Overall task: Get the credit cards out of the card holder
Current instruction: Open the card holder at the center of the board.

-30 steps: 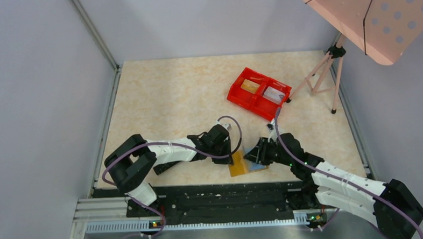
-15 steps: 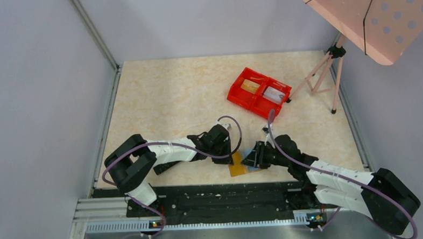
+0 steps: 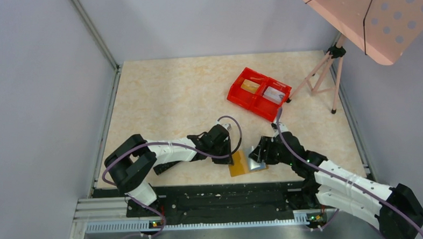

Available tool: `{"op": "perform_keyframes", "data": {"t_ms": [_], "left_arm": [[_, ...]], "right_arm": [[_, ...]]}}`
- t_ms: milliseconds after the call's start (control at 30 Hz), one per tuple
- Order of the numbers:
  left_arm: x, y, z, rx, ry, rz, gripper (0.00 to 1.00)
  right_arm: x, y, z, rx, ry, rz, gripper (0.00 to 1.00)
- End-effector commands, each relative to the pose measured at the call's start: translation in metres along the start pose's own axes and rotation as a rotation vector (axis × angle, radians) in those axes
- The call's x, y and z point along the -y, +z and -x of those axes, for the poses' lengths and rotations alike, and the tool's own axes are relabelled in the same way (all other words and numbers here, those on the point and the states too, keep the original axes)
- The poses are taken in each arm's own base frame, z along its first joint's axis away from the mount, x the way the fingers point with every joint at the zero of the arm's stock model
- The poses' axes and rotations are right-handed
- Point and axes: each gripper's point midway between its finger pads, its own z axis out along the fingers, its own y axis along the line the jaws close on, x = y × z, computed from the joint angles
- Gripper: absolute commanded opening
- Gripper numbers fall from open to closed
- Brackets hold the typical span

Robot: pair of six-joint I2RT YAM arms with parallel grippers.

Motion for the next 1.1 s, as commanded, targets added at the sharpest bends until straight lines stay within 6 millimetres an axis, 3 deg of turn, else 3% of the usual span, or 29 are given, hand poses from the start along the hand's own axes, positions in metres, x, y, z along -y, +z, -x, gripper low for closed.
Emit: {"op": "perform_keyframes", "data": {"t_ms": [0,467,1067], "left_arm": [[-0.003,0.003,0.008,0.028,0.009,0.02,0.15],[-0.003,0.004,0.008,0.025,0.008,0.021,0.15],[-0.002,0.004,0.008,0.023,0.007,0.022,0.15]], "right_arm": [[0.011,0.0,0.004,0.009,0.0,-0.067,0.56],[0.018,0.009,-0.012,-0.027,0.021,-0.054,0.54],[0.028,0.007,-0.011,-0.04,-0.03,-0.114,0.58]]}}
